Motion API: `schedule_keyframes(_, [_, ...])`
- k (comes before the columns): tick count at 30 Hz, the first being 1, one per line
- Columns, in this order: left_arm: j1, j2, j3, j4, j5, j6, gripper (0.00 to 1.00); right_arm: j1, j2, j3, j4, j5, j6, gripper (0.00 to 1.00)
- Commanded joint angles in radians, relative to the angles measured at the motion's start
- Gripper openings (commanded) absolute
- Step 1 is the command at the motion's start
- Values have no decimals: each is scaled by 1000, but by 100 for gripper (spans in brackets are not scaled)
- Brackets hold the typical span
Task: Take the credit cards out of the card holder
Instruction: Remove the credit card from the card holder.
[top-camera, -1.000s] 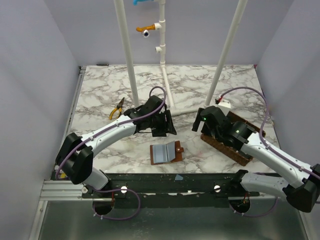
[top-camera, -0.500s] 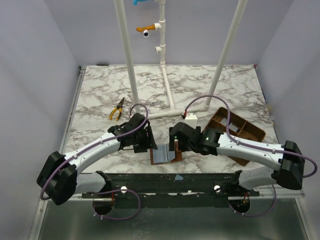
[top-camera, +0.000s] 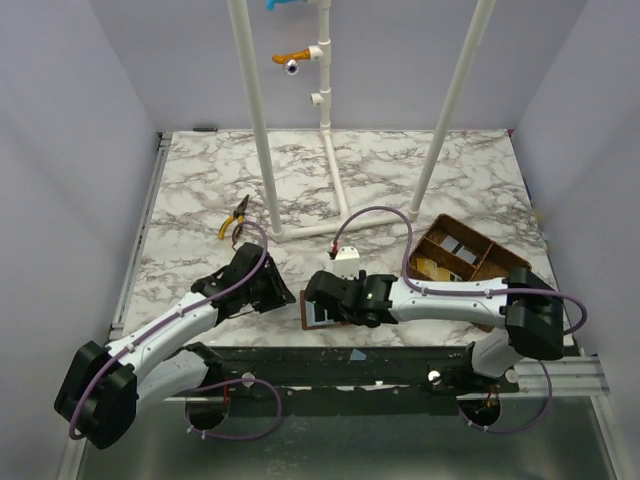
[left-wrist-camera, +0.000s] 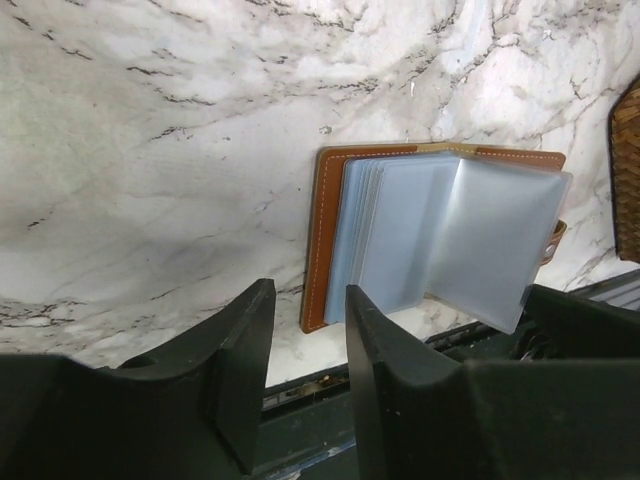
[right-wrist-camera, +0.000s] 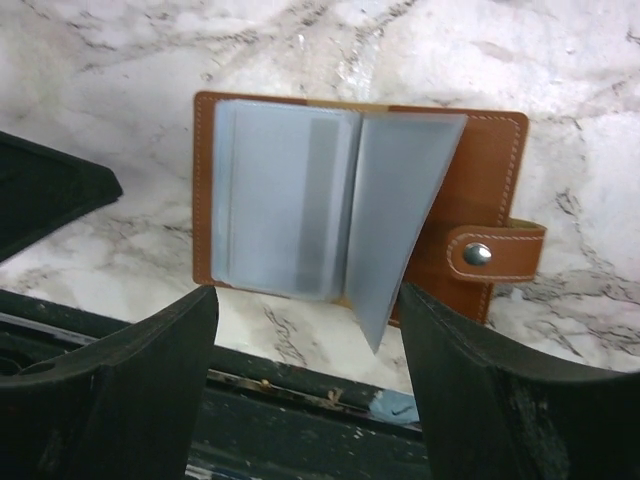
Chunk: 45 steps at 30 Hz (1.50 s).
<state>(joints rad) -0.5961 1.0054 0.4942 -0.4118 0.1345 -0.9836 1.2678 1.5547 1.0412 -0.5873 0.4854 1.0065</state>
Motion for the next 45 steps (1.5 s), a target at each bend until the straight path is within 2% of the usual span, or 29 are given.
schedule_keyframes(1, [10,-39,-39,95,13,4,34,11,67,63,51,68,18,74])
schedule_keyframes(5, [9,-50,-45,111,29,7,32,10,135,110,61,63,-4,71])
schedule_keyframes(7, [10,-60,-49,112,27,10,31,12,164,158,-4,97,3,70])
schedule_keyframes(11, [12,-77,-59,110,26,13,31,12,128,169,-45,149,7,65])
schedule_keyframes(14, [13,-42,-62,139,45,19,29,43,98,247,-93,147,-16,65])
schedule_keyframes(18, [13,-9,-64,159,49,17,27,72,123,280,-66,103,-22,63])
schedule_keyframes(24, [30,4,-62,157,49,22,24,65,184,198,10,70,8,63])
schedule_keyframes(30, [30,22,-56,166,63,28,20,9,149,49,142,41,-1,62])
schedule_keyframes(45, [30,52,-11,155,81,47,14,-48,212,-8,222,4,-54,63])
